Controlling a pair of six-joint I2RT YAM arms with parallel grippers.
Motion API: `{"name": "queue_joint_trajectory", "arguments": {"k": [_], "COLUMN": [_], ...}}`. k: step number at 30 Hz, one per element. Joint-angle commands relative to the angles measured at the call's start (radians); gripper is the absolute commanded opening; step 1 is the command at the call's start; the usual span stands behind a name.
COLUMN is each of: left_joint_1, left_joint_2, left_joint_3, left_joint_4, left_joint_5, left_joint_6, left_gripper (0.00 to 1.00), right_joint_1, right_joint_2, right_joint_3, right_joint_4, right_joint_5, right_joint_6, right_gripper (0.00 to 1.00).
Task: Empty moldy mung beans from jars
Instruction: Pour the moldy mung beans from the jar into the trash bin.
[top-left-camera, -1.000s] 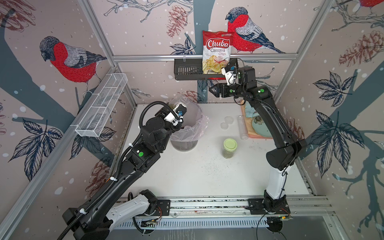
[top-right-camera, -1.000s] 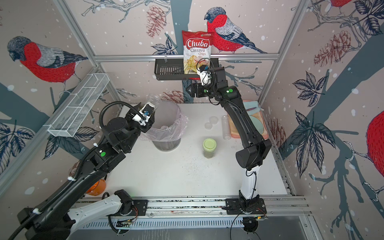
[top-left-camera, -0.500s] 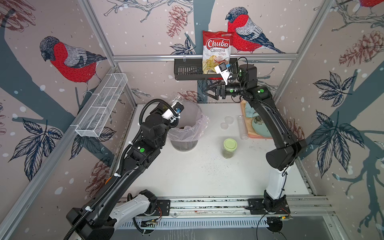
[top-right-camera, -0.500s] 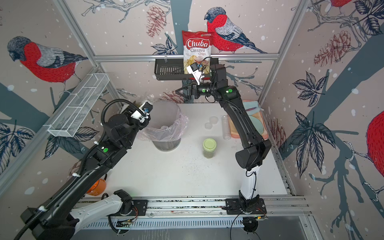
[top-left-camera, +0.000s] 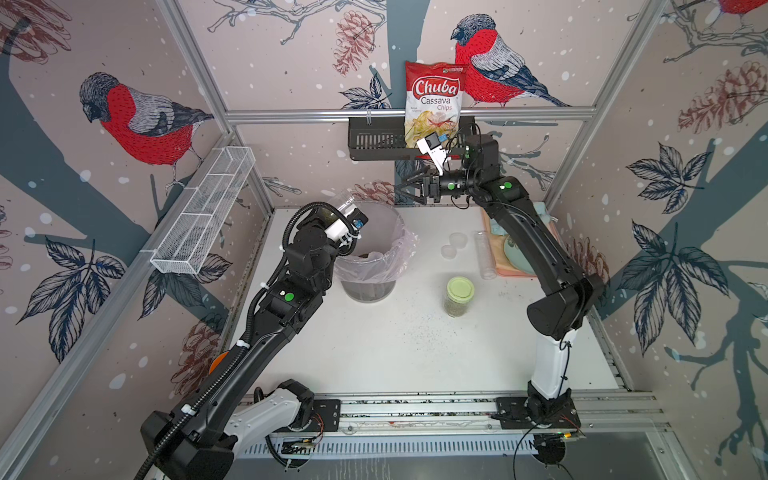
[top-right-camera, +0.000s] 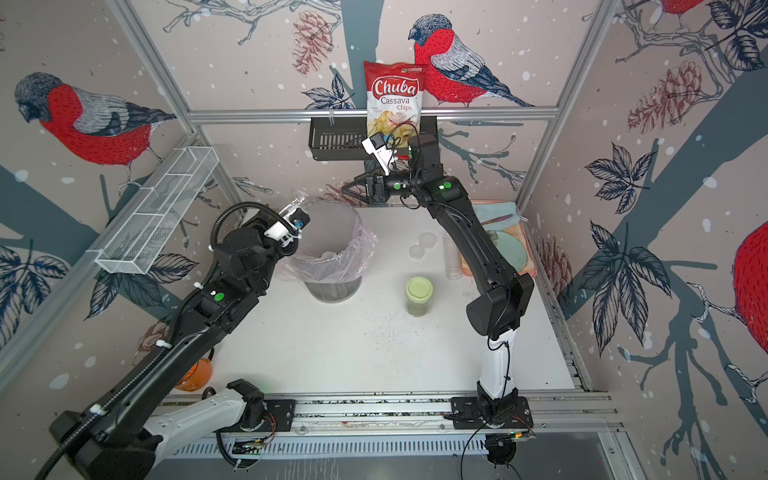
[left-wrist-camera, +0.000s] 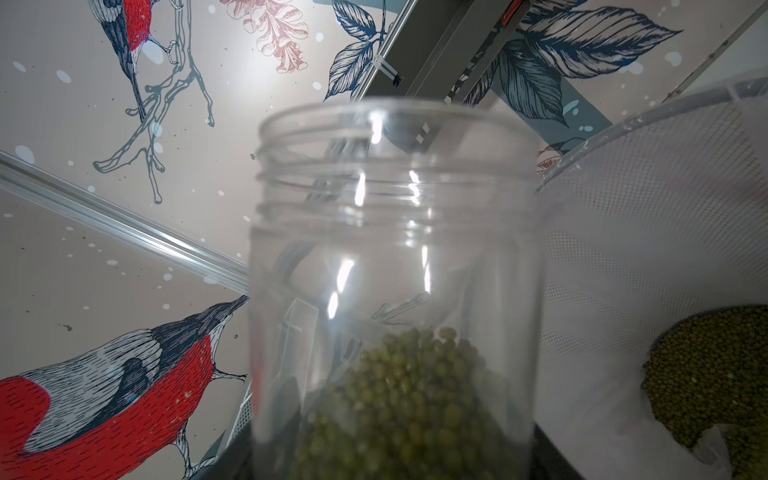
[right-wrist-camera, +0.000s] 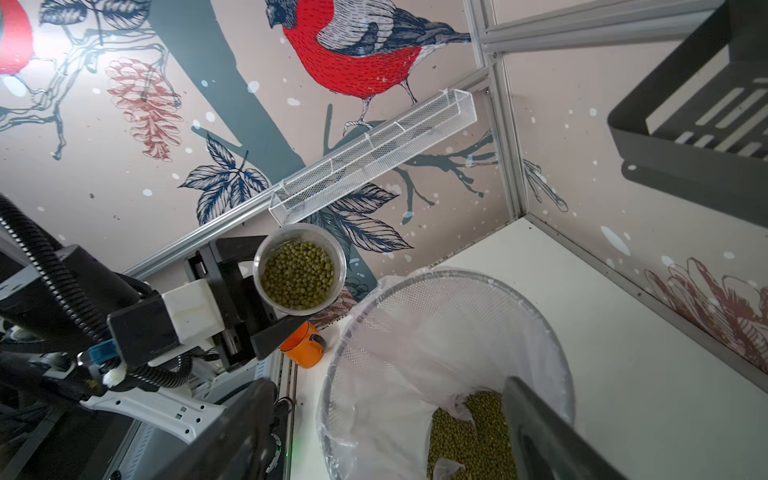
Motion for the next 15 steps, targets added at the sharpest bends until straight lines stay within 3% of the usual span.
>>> {"name": "queue_joint_trajectory", "arguments": {"k": [1, 12, 15], "left_joint_1": [0.001, 0.001, 0.001], "left_joint_2": [0.005, -0.049, -0.073], "left_joint_3": [-0.009, -0.026, -0.056], "left_joint_4": [0.056, -0.072, -0.031], "left_joint_5": [-0.033, 0.007, 0.008], "left_joint_6": [0.091, 0.289, 0.339], "left_gripper": [0.08, 0.1, 0.11], "right_joint_1": [0.002, -0.002, -0.007], "right_joint_2": [-0.023, -0.062, -0.064], "right_joint_3": [-0.033, -0.116, -0.125], "right_joint_4": [0.092, 0.142, 0.15], "right_joint_5": [0.066, 0.087, 0.08], "right_joint_6": [0.035, 0.047, 0.056], "right_gripper": [0.87, 0.86, 0.86]}}
